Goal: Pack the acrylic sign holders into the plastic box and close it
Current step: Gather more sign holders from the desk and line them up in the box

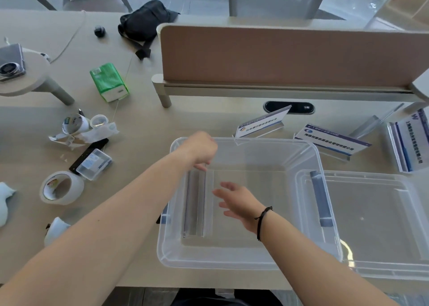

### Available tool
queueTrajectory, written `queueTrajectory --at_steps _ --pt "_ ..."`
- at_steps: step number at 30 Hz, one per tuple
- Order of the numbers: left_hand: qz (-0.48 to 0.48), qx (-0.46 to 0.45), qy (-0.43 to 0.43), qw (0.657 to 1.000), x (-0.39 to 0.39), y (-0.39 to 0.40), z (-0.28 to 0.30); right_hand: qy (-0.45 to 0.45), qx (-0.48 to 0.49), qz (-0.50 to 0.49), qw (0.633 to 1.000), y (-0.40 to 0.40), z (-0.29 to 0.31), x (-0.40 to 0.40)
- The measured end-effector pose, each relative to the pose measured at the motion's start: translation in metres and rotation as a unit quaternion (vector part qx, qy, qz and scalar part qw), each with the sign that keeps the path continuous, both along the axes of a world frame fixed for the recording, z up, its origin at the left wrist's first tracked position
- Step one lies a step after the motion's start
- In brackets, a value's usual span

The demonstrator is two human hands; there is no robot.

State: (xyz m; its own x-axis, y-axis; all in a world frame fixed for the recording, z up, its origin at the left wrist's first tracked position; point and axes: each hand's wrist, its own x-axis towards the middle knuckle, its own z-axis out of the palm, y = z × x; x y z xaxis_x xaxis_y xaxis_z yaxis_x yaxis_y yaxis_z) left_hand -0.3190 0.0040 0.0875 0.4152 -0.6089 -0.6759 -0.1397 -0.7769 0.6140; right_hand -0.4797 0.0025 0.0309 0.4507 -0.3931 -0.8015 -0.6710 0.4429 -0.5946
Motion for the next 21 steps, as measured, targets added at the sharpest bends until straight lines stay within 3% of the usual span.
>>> queueTrajectory --at_steps 12,21 --pt "-0.057 -0.081 -0.078 0.992 -0.023 -0.062 0.036 -0.103 -0.064 -0.091 0.988 -0.066 0.050 -0.011" --pt "-0.058 -0.101 -0.143 0.983 -0.026 -0.115 0.030 -0.117 -0.124 -0.126 0.977 -0.164 0.079 -0.013"
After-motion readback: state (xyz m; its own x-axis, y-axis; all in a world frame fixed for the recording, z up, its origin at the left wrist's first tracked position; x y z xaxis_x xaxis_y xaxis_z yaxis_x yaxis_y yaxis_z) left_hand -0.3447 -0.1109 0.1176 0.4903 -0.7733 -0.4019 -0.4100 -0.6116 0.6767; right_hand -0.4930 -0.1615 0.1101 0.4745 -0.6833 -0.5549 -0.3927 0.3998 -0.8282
